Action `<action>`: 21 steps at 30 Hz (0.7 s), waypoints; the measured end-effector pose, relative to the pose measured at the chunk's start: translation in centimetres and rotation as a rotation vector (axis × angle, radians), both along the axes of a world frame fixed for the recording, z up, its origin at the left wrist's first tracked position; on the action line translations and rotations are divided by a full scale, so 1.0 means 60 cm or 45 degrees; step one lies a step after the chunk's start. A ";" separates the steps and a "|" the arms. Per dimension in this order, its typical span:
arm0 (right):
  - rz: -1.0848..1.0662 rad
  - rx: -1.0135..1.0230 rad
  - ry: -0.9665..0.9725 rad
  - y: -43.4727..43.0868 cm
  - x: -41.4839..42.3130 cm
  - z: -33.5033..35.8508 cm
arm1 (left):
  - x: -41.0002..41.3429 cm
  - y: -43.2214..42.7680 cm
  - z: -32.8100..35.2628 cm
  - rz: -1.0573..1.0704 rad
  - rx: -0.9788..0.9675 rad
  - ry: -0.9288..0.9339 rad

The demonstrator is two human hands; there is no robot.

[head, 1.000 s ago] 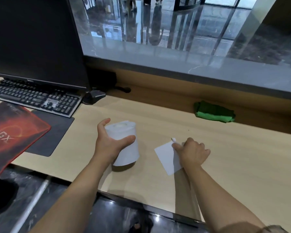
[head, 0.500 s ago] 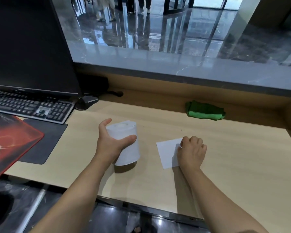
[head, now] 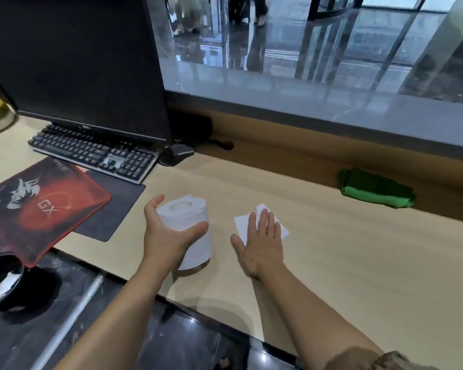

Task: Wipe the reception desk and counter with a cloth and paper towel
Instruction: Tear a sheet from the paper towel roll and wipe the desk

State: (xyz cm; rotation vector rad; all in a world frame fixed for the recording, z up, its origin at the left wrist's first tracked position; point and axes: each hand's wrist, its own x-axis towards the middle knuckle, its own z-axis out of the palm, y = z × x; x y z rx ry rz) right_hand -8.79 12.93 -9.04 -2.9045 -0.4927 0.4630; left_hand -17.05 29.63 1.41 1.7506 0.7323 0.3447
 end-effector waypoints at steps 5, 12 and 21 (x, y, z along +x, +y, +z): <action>0.833 0.009 0.003 0.113 -0.050 -0.005 | -0.003 0.048 -0.004 0.098 0.111 -0.043; 0.718 -0.078 -0.047 0.107 0.122 0.010 | -0.014 0.083 -0.008 0.075 0.089 0.011; 0.828 0.241 -0.023 0.232 0.010 0.012 | 0.026 0.153 0.004 0.048 0.112 -0.099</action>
